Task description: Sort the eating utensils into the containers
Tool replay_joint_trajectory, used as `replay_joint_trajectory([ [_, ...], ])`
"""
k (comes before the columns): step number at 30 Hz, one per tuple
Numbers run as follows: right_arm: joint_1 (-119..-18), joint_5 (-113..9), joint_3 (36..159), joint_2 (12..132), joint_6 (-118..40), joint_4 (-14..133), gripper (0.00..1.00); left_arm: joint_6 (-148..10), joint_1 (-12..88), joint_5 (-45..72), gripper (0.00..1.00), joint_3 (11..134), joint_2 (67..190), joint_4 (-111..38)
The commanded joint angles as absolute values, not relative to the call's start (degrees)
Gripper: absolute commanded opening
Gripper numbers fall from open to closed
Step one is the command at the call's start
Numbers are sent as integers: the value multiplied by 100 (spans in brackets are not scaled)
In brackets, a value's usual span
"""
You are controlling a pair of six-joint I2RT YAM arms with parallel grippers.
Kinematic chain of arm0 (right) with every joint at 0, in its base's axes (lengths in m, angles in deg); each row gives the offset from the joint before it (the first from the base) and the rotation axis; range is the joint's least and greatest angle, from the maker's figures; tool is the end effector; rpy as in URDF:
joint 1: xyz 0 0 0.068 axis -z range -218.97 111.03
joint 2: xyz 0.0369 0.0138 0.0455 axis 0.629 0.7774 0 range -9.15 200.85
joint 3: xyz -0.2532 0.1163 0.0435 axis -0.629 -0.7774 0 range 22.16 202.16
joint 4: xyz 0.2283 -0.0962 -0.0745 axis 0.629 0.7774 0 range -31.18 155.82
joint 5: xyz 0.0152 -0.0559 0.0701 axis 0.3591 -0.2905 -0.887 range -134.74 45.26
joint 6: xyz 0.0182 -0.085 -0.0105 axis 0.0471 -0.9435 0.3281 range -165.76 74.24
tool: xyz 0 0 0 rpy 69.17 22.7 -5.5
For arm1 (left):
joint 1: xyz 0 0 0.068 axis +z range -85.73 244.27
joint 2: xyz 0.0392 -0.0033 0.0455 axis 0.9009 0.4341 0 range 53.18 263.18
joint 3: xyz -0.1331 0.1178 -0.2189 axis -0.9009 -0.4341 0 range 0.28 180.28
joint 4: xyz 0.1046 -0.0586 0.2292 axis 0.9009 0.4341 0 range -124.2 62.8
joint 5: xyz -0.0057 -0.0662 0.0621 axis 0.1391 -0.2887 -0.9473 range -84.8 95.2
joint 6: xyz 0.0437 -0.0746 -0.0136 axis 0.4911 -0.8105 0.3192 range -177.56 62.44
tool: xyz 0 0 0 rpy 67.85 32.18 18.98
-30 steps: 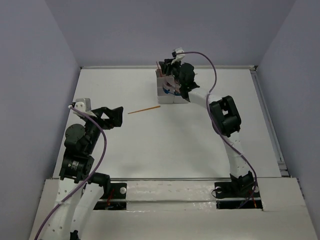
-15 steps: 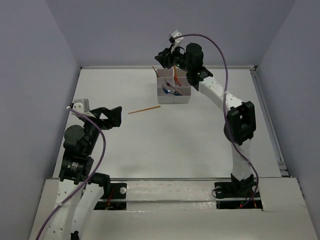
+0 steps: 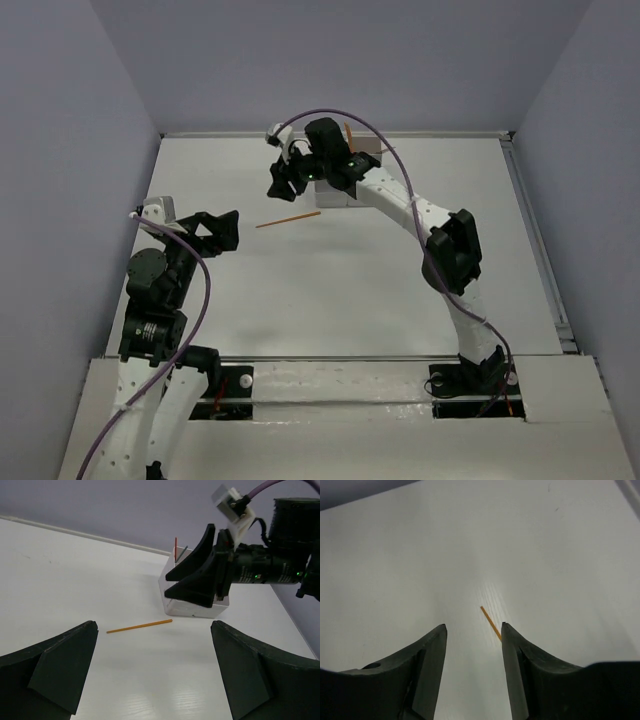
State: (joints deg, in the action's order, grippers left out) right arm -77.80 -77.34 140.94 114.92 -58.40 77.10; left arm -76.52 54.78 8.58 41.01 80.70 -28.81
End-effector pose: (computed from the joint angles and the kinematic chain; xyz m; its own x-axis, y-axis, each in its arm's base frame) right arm 0.4004 0.3758 0.3217 -0.1042 -0.3204 -0.9415 -0.9589 0.2835 0.0097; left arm 0.1467 -0.0292 0.3741 0.0546 -0.3379 -0.9396 0.2539 0.9148 -0.3142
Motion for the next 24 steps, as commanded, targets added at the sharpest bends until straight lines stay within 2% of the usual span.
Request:
replay_joint_trajectory([
  [1, -7984, -7594, 14669, 12022, -6166, 8719, 58, -7690, 5513, 854, 99, 4080, 8112, -3165],
  [8, -8221, -6717, 15347, 12857, -6456, 9213, 64, -7690, 5566, 872, 99, 4071, 8077, -3165],
  [24, -8222, -6197, 15786, 13622, -6913, 9230, 67, -7699, 5566, 1038, 99, 4054, 8086, -3227],
])
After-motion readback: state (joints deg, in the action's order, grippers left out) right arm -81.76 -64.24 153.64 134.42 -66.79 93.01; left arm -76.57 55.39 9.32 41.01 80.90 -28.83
